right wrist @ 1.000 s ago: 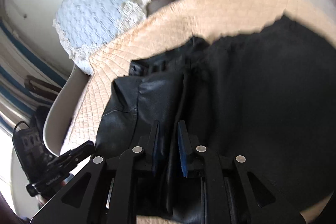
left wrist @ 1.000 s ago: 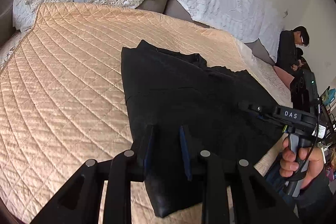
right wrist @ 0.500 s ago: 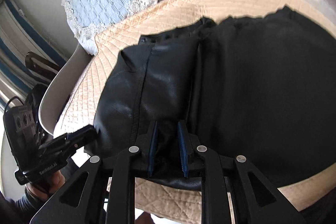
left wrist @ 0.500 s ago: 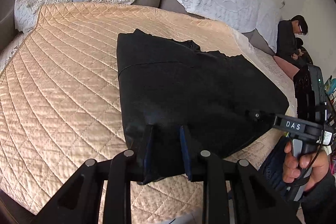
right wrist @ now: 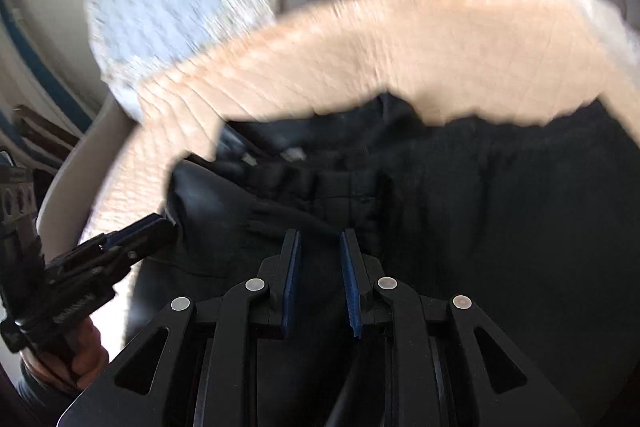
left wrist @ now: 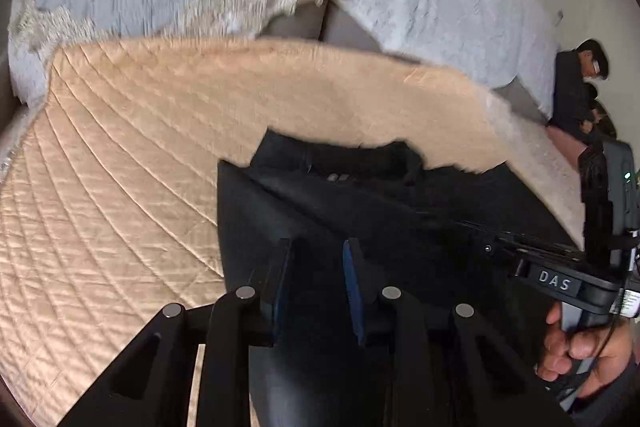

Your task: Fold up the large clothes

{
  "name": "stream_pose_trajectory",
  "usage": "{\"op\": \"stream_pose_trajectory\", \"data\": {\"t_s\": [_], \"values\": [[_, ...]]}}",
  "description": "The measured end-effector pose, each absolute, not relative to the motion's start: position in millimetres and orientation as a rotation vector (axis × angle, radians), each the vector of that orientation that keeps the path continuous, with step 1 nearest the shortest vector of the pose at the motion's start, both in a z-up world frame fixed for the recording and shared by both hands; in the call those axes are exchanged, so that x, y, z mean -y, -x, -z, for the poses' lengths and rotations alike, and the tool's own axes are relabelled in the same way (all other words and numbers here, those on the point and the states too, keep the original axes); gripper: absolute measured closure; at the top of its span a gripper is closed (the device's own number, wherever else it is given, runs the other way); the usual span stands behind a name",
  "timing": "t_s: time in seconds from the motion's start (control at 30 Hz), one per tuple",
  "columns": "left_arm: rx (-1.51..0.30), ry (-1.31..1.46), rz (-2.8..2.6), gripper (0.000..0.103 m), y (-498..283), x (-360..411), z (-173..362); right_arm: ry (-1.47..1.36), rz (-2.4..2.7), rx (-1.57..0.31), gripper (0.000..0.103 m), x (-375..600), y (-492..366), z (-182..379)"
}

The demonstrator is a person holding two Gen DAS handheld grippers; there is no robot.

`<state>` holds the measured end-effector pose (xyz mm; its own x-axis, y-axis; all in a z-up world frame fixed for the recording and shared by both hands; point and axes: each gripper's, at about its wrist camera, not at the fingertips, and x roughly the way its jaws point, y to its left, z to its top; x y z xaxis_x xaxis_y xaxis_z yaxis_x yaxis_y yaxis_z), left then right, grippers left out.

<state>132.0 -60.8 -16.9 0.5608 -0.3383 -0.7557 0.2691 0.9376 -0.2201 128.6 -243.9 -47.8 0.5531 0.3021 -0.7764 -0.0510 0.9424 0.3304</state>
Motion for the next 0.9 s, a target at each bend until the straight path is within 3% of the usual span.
{"op": "stream_pose_trajectory", "data": {"t_s": [0.1,0.3,0.57,0.77,0.9], "values": [[-0.962,0.068,0.347,0.076,-142.8,64.4,38.7,-0.279,-0.211,-0.960,0.083,245.7,-127.3,45.4],[-0.873,0.119,0.414,0.076,-86.3,42.4,1.5,-0.275,-0.286,-0.853,0.083,244.0,-56.7,3.9],[-0.868,0.097,0.407,0.070,-21.2,44.5,26.4,-0.224,-0.267,-0.943,0.083,225.6,-19.9,51.2],[-0.864,0.067,0.382,0.070,-12.5,49.2,13.7,-0.188,-0.237,-0.869,0.083,221.2,3.0,22.7],[-0.868,0.072,0.388,0.070,-1.0,43.3,25.1,-0.180,-0.239,-0.922,0.083,220.5,7.2,43.6]]}}
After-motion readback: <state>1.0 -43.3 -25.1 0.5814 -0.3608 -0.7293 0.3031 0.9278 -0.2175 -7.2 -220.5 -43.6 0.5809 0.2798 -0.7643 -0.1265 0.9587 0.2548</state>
